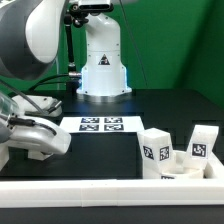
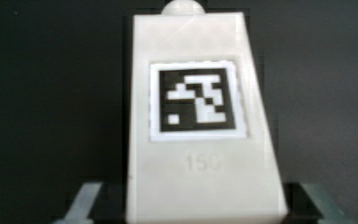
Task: Assemble stool
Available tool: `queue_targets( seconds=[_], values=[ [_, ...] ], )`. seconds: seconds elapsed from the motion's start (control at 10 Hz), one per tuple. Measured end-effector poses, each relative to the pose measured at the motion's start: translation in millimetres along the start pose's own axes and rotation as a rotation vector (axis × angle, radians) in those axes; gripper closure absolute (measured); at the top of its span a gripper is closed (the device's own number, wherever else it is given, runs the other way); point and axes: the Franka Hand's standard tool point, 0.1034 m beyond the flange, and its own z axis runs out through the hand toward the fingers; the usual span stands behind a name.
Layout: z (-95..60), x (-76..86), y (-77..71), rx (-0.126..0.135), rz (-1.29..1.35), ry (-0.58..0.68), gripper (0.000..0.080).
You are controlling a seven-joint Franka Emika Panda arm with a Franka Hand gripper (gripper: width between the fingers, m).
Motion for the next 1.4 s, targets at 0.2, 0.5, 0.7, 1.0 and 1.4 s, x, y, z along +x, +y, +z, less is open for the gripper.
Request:
queue_targets(
  seconds=[0.2,0.5,0.7,1.0,1.4],
  values=[
    [-20.5,-14.8,-19.1,-0.002,0.003,0.018,0.0462],
    [-60.8,-63.3,-66.3,0.005,0.074,0.05,0.0461],
    [-73.4,-78.2,-82.6,0.006,0.078,0.072,0.0461],
    [-77.7,-66.8,-84.9,0.011,0.075,0.14,0.0461],
    [-90.7,-73.8,-119.6,0.053,0.064,0.454,0.0461]
  ],
)
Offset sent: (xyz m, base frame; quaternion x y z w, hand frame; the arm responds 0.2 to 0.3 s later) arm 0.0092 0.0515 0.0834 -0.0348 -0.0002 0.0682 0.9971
